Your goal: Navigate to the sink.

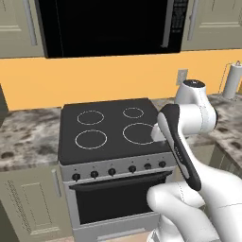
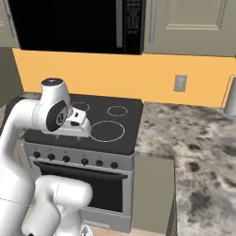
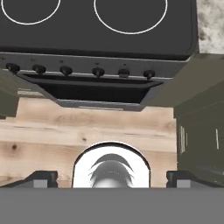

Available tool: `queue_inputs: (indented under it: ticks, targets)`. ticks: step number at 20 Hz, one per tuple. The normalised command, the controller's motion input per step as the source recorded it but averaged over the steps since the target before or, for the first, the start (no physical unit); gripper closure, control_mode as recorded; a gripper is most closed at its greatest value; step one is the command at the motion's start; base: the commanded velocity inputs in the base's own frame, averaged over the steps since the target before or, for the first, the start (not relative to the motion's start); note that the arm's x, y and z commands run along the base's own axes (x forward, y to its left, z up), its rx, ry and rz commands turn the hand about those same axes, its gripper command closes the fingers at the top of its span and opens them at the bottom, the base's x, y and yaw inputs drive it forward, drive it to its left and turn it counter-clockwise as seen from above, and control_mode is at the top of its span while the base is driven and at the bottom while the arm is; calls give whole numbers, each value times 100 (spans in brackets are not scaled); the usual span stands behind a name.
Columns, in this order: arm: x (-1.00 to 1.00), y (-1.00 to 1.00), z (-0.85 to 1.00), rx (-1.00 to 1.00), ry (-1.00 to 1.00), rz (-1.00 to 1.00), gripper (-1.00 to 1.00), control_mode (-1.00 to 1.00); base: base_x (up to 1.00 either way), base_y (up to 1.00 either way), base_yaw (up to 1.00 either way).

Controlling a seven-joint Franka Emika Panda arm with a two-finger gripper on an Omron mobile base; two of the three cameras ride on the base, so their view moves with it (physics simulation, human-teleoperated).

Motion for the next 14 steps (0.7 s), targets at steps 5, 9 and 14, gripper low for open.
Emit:
queue_inputs:
  ticks: [5,9,14]
  targets:
    - [0,0,0,0,0,0,-100,100,-39,35,14]
    - [0,0,0,0,0,0,-100,100,-9,67,32]
    - [0,0,0,0,0,0,-100,100,0,71,61]
